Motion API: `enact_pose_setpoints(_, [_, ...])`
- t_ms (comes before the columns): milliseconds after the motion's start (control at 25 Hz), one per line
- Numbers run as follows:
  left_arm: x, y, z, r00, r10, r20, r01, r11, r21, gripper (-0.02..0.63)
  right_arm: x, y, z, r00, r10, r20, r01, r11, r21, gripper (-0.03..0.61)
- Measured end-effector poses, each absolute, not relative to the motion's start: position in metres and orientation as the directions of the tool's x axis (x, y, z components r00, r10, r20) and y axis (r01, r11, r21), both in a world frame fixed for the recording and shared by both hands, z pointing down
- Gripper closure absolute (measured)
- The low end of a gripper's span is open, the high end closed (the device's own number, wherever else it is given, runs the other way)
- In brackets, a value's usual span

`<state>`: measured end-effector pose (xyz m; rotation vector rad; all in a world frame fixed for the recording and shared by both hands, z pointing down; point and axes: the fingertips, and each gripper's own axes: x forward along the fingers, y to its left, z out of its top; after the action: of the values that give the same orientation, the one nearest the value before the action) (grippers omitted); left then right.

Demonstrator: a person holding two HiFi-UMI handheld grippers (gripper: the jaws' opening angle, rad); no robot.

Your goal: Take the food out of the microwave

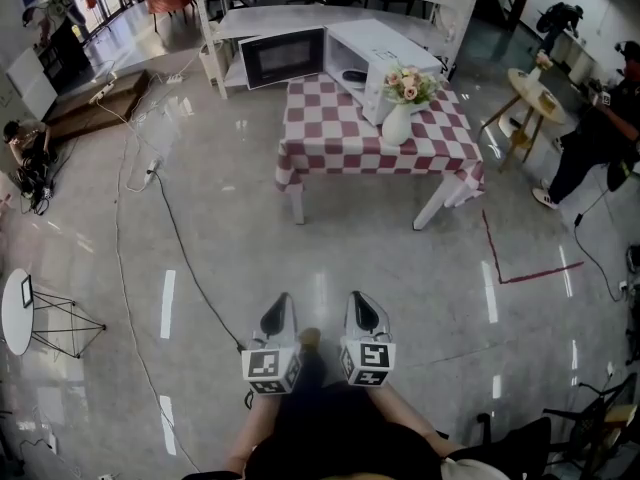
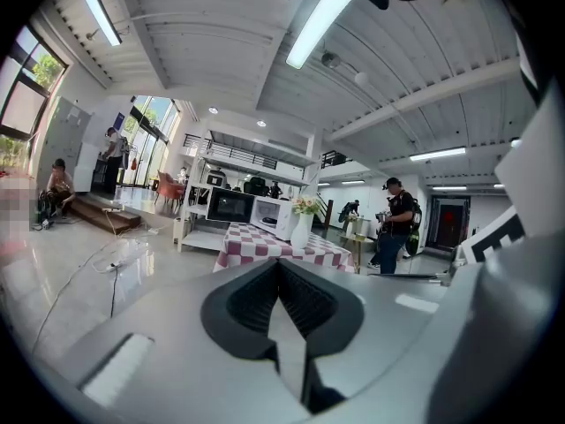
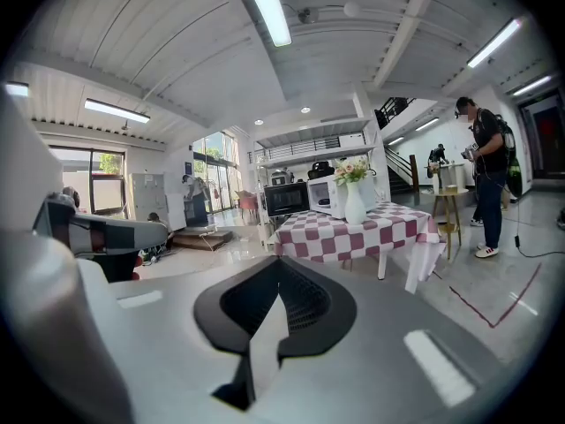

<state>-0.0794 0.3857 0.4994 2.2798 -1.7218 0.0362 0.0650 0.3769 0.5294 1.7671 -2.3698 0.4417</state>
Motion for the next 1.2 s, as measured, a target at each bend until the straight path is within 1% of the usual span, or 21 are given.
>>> enact_pose_setpoints(400, [-0.11,0.336,0.506,0.272,-0.939,0.209,-0.947,-0.223,0.23,0.604,0.043,0.328,0.536,-0.293,-0.903,0.315,-0.955,0.262,-0.137,0.578])
enact_pose_setpoints(880, [-0.125,0.283,0.509,0.317,-0.924,0.215,-0.939,-0.275,0.207,0.604,0.033,0.27,0.536,-0.236,-0.923,0.303,-0.97,0.205,-0.132,0.578])
enact_pose_setpoints(1200, [-0.142,0.256,0.516,0.317,-0.923,0.219,-0.939,-0.273,0.207,0.604,0.024,0.249,0.535,-0.209,-0.933,0.291,-0.976,0.182,-0.119,0.578])
